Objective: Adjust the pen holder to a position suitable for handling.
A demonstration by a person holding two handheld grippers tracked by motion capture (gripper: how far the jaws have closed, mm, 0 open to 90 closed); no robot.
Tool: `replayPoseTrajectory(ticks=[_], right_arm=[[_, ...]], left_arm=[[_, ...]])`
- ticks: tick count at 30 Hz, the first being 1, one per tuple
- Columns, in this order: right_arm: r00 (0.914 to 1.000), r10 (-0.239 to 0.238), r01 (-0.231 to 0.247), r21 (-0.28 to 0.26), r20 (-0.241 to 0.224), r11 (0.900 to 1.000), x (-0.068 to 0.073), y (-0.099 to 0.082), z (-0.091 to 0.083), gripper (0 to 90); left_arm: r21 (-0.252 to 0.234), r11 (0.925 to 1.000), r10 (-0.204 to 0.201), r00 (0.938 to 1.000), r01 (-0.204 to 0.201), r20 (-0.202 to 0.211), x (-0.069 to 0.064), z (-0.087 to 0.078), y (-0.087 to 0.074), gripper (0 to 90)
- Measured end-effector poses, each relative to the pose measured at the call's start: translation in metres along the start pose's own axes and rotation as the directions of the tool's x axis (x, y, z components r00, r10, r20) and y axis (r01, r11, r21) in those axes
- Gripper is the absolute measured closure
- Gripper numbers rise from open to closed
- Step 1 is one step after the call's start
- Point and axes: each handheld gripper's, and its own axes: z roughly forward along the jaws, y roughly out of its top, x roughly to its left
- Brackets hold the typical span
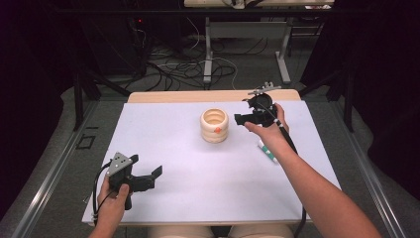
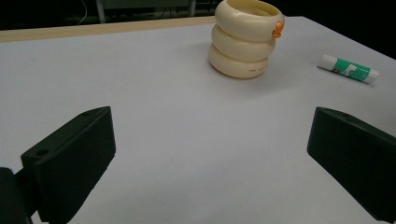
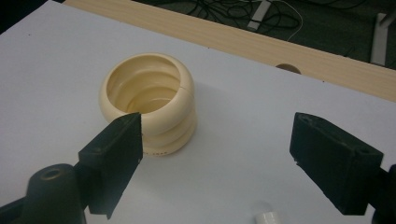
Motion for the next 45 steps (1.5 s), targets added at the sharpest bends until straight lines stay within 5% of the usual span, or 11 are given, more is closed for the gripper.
replayPoseTrajectory(ticks=[9, 20, 28, 45], right_arm=[[1.0000, -0.001, 0.000, 0.059, 0.002, 0.9983, 0.010, 0.011, 0.016, 20.8], [0.9986, 0.052, -0.053, 0.094, 0.013, 0.9942, 0.014, 0.018, 0.034, 28.2], [0.9941, 0.104, -0.107, 0.101, 0.029, 0.9891, 0.013, 0.020, 0.045, 30.7], [0.9916, 0.125, -0.128, 0.107, 0.032, 0.9860, 0.007, 0.018, 0.068, 39.6]], left_arm=[[0.001, 1.0000, 0.003, 1.0000, -0.003, 0.003, 0.000, 0.000, 0.000, 1.0], [-0.003, 1.0000, 0.001, 1.0000, -0.001, 0.006, 0.002, -0.001, 0.000, 1.0], [-0.004, 1.0000, -0.003, 1.0000, 0.003, 0.008, 0.002, -0.001, 0.000, 1.0], [-0.003, 1.0000, -0.007, 1.0000, 0.007, 0.006, 0.003, 0.000, 0.000, 1.0]])
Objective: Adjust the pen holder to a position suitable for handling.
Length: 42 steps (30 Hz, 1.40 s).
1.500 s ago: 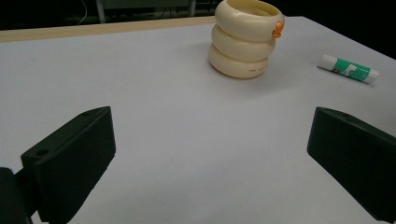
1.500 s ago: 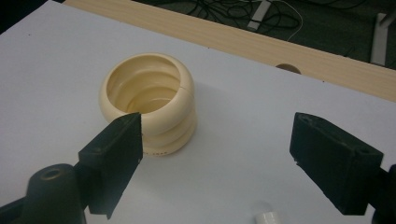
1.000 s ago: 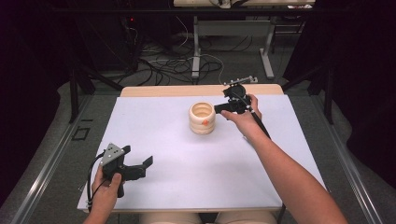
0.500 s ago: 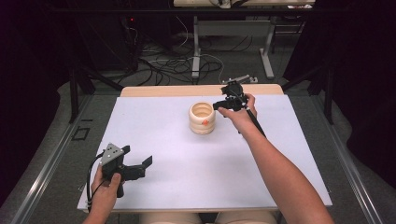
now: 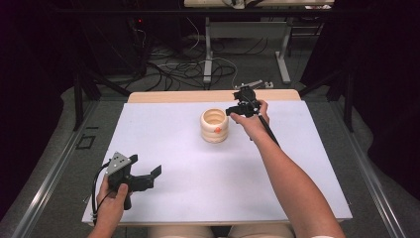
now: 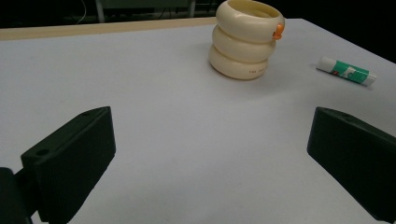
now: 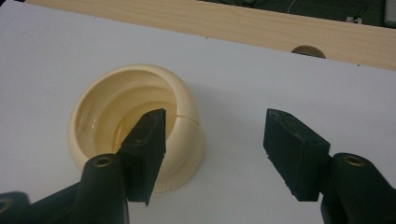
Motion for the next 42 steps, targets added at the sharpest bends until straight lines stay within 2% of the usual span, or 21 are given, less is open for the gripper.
replayPoseTrajectory(ticks=[20, 21, 29, 30, 31, 42], right_arm=[[1.0000, 0.004, -0.004, 0.043, -0.007, 0.9991, 0.012, -0.002, 0.032, 49.1], [0.9998, 0.016, -0.015, 0.052, -0.009, 0.9985, 0.013, -0.002, 0.033, 49.9], [0.9999, 0.013, -0.012, 0.074, -0.004, 0.9972, 0.014, -0.004, 0.039, 53.8], [0.9996, 0.027, -0.026, 0.072, -0.006, 0.9970, 0.015, -0.004, 0.040, 55.0], [0.9998, 0.022, -0.022, 0.088, -0.001, 0.9959, 0.015, -0.004, 0.040, 55.5], [0.9988, 0.048, -0.047, 0.105, -0.009, 0.9934, 0.017, -0.004, 0.045, 59.7]], left_arm=[[0.001, 1.0000, -0.005, 1.0000, 0.005, 0.002, 0.002, 0.000, -0.001, 1.0], [0.002, 1.0000, -0.003, 1.0000, 0.003, 0.002, 0.002, 0.000, -0.001, 1.0], [0.002, 1.0000, -0.009, 1.0000, 0.009, 0.003, 0.002, 0.000, -0.001, 1.0], [0.002, 1.0000, -0.009, 1.0000, 0.009, 0.003, 0.002, 0.001, -0.001, 1.0], [0.002, 1.0000, -0.009, 1.0000, 0.009, 0.003, 0.002, 0.001, -0.001, 1.0], [0.000, 1.0000, -0.009, 0.9999, 0.009, 0.006, 0.002, 0.000, -0.001, 1.0]])
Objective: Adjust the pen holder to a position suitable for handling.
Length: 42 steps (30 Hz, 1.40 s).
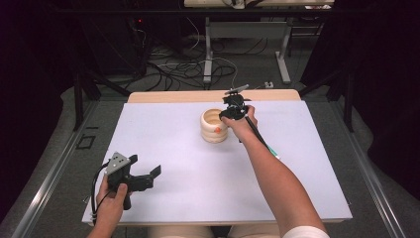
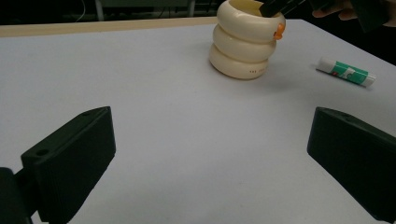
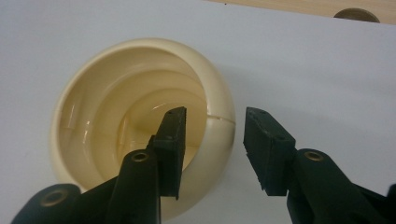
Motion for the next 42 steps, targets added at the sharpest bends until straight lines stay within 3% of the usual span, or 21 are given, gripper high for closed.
replayPoseTrajectory(ticks=[12, 32, 36, 42], right_arm=[[0.9991, 0.043, -0.043, 0.012, 0.002, 0.9990, 0.0024, 0.0010, 0.0013, 63.9], [0.9979, 0.055, -0.057, 0.045, 0.034, 0.9974, 0.0061, 0.0030, 0.0096, 63.7], [0.9962, 0.078, -0.079, 0.039, 0.039, 0.9961, 0.0067, 0.0043, 0.0087, 68.5], [0.9963, 0.073, -0.075, 0.043, 0.044, 0.9962, 0.0088, 0.0050, 0.0067, 72.4]], left_arm=[[-0.001, 1.0000, -0.003, 1.0000, 0.003, 0.002, -0.0005, 0.0000, 0.0001, 1.0], [-0.003, 1.0000, 0.002, 1.0000, -0.002, 0.004, 0.0004, -0.0011, 0.0004, 1.0], [-0.003, 1.0000, -0.001, 1.0000, 0.001, 0.004, 0.0003, -0.0010, 0.0004, 1.0], [-0.003, 1.0000, -0.001, 1.0000, 0.001, 0.004, 0.0003, -0.0010, 0.0003, 1.0]])
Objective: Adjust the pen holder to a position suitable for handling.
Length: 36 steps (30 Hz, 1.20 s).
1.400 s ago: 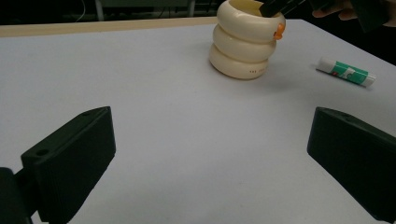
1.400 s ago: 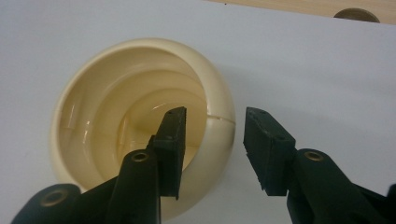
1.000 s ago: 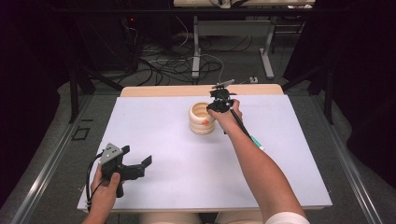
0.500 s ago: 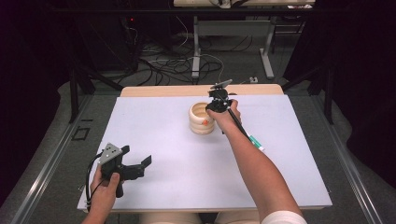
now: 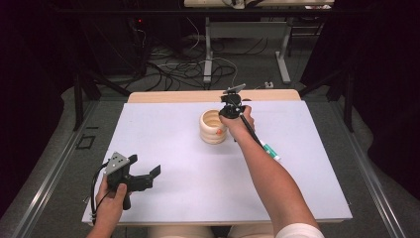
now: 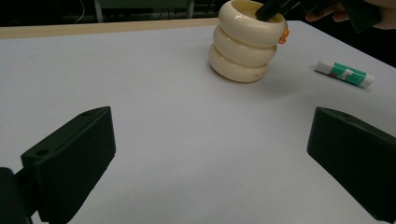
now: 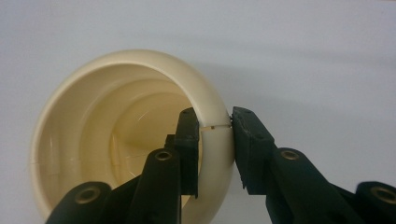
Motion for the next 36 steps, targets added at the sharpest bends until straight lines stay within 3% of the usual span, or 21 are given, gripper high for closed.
replayPoseTrajectory(ticks=[25, 33, 36], right_arm=[[0.9999, 0.002, -0.003, 0.027, 0.017, 0.9996, -0.002, 0.000, -0.005, 74.4], [0.9997, -0.023, 0.023, 0.012, -0.008, 0.9997, -0.003, -0.002, -0.012, 74.5], [0.9993, -0.038, 0.038, 0.038, -0.005, 0.9985, 0.000, -0.003, -0.018, 74.6]], left_arm=[[-0.002, 1.0000, 0.005, 1.0000, -0.005, -0.002, 0.000, 0.000, 0.000, 1.0], [0.000, 1.0000, 0.007, 1.0000, -0.007, -0.004, 0.000, 0.000, 0.000, 1.0], [0.000, 1.0000, 0.010, 0.9999, -0.010, -0.003, 0.000, 0.000, 0.000, 1.1]])
